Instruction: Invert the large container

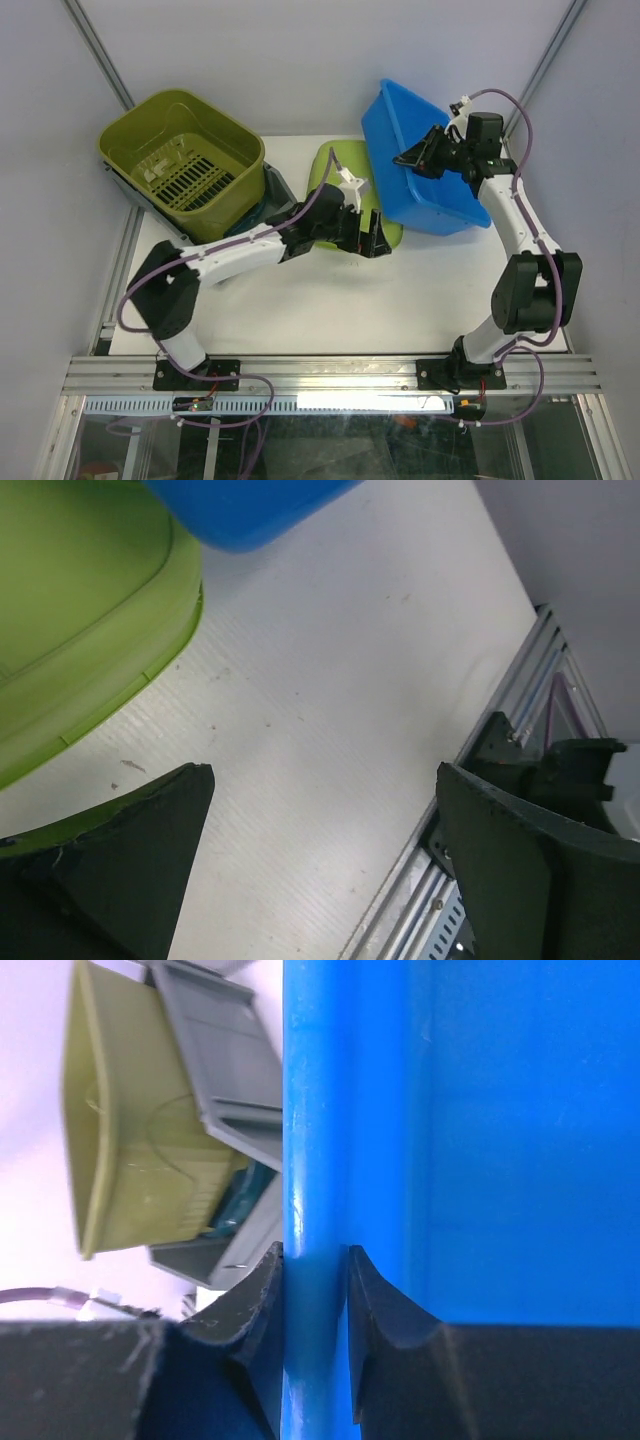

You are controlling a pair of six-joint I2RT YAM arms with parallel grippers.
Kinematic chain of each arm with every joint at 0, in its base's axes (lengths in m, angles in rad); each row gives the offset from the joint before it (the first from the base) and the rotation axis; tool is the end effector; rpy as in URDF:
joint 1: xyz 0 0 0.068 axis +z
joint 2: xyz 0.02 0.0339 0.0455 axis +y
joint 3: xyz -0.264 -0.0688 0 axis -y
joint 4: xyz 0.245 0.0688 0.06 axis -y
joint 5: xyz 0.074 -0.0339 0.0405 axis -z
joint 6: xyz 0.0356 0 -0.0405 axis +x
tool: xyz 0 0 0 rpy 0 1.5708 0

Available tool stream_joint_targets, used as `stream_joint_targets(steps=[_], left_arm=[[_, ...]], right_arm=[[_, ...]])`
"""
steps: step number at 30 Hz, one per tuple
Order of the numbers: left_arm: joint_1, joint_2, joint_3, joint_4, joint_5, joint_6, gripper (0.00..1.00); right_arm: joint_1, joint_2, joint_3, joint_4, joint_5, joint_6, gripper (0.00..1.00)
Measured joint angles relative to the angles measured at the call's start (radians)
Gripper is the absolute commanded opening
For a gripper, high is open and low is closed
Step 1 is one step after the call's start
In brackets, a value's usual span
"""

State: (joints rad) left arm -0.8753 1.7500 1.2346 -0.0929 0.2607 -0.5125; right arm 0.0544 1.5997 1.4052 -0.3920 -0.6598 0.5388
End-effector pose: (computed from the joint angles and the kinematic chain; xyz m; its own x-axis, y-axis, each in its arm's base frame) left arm 0.2485 -0.3120 0.2428 -0.7493 0.1584 -0.6430 0.5851 0.6132 -0.5308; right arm 0.3629 0.0416 0.3324 -0.7579 0.3647 -0.5408 -0.1909 0.6688 0.7185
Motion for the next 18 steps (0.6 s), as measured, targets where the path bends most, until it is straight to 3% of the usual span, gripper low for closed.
stream_joint_targets(steps=[7,11,18], left_arm=[[0.000,-0.219,-0.035,-0.052,-0.043,0.003,0.99],[0.000,-0.253,-0.035,-0.084,-0.064,0.010,0.99],[0.000,-0.254,-0.035,-0.134,-0.077,0.025,0.99]], right_arm=[[-0.050,-0.079,-0.077,0.202,-0.103,0.231,0.00],[-0.128,-0.119,-0.170,0.354,-0.171,0.400,0.00],[-0.268,-0.126,-0.374,0.768,-0.280,0.813,0.00]])
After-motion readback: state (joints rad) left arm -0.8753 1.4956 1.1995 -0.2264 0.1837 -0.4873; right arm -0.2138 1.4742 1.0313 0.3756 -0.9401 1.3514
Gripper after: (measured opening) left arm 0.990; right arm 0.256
